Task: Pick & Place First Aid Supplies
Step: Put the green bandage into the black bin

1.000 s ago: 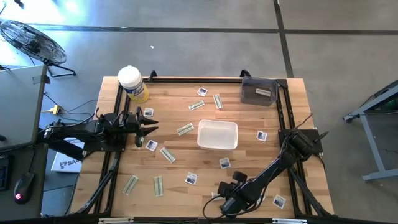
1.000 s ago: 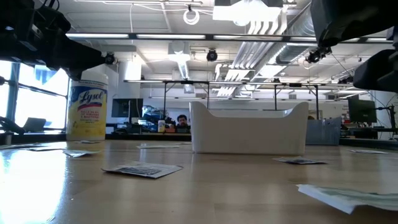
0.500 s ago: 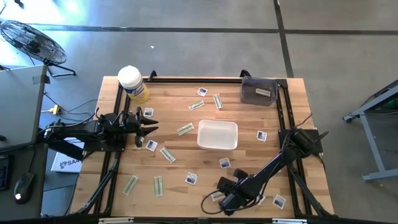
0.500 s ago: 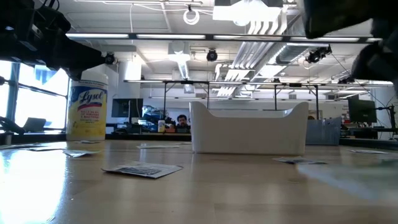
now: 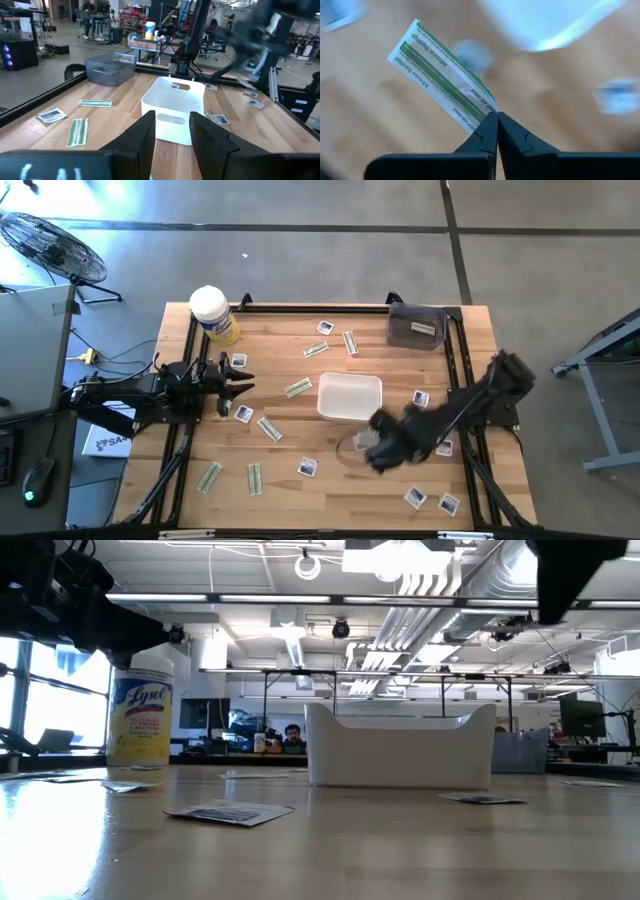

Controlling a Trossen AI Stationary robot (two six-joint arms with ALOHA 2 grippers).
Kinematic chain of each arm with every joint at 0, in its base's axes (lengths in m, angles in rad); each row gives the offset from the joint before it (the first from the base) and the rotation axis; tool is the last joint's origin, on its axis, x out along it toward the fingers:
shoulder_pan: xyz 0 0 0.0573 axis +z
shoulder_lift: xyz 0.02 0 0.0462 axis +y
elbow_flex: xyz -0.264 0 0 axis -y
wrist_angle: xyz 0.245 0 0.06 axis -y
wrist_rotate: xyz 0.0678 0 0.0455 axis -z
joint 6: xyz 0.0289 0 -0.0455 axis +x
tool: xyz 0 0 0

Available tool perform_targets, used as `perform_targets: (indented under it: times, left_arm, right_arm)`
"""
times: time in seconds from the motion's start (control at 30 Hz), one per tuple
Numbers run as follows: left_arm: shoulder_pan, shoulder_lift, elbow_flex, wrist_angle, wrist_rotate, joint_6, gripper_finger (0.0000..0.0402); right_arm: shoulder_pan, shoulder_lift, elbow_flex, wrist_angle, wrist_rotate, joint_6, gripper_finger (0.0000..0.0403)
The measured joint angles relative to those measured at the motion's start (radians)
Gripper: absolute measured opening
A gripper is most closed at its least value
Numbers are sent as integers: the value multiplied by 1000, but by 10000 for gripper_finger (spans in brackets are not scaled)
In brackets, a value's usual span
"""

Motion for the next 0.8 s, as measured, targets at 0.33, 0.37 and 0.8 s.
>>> perform_targets:
  times: [0.33, 0.37, 0.8]
  left_arm:
    - [0, 0, 0, 0, 0, 0, 119]
    - [0, 0, 0, 0, 0, 0, 119]
    - [0, 0, 0, 0, 1, 0, 119]
  right_arm:
    - [-449, -216, -93, -203, 156, -217, 0]
    - [-509, -231, -113, -195, 176, -255, 0]
    - [-1186, -258, -344, 134, 232, -820, 0]
